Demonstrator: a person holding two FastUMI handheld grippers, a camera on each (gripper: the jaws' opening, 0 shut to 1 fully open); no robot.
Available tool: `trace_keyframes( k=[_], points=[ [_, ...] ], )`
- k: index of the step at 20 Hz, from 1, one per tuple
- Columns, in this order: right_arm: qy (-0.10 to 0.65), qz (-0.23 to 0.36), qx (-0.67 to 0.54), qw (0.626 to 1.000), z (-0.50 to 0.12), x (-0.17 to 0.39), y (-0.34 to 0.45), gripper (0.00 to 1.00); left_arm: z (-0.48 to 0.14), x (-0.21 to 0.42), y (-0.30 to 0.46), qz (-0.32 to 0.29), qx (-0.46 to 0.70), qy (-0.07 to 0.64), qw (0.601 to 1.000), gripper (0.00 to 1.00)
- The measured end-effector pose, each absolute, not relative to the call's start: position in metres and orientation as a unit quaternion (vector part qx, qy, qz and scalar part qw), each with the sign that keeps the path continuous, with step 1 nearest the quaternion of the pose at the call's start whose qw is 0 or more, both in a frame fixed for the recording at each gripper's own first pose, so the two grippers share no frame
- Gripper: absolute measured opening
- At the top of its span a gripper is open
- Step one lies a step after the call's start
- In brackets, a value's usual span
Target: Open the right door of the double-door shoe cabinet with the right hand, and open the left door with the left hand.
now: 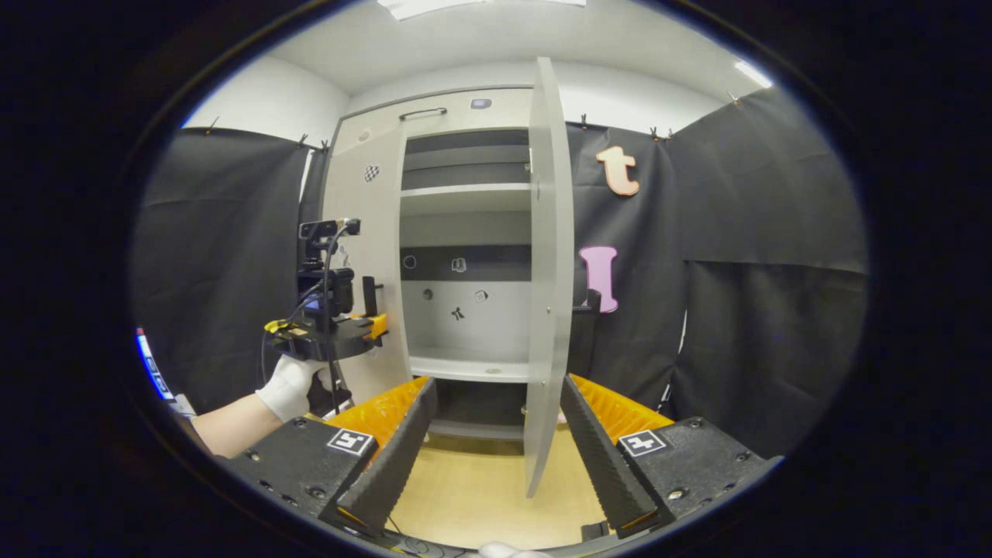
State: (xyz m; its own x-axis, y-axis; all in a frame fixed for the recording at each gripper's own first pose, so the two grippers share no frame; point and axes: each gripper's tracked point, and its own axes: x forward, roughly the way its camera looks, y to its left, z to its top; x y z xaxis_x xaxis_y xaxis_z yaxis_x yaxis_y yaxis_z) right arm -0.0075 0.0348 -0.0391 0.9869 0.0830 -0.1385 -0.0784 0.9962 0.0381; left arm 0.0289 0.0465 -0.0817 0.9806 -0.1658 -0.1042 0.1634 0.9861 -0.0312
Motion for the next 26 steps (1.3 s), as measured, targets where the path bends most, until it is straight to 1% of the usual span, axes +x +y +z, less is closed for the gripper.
trace_keyframes(
  k=[5,12,16,26],
  points=[
    [0.075,0.063,0.017,0.995,-0.041,-0.014,0.049,1.0,-0.081,0.016,0.052,-0.083,-0.013,0.05,0.995,0.02],
    [0.069,0.079,0.02,0.994,-0.04,-0.011,0.062,1.0,-0.079,0.004,0.063,-0.079,-0.009,0.049,0.996,0.02],
    [0.073,0.092,0.019,0.993,-0.046,-0.028,0.081,1.0,-0.078,-0.003,0.072,-0.076,-0.005,0.048,0.996,0.02],
    [0.078,0.124,0.022,0.989,-0.05,-0.032,0.113,1.0,-0.08,-0.016,0.105,-0.041,0.011,0.052,0.998,0.01]
  ],
)
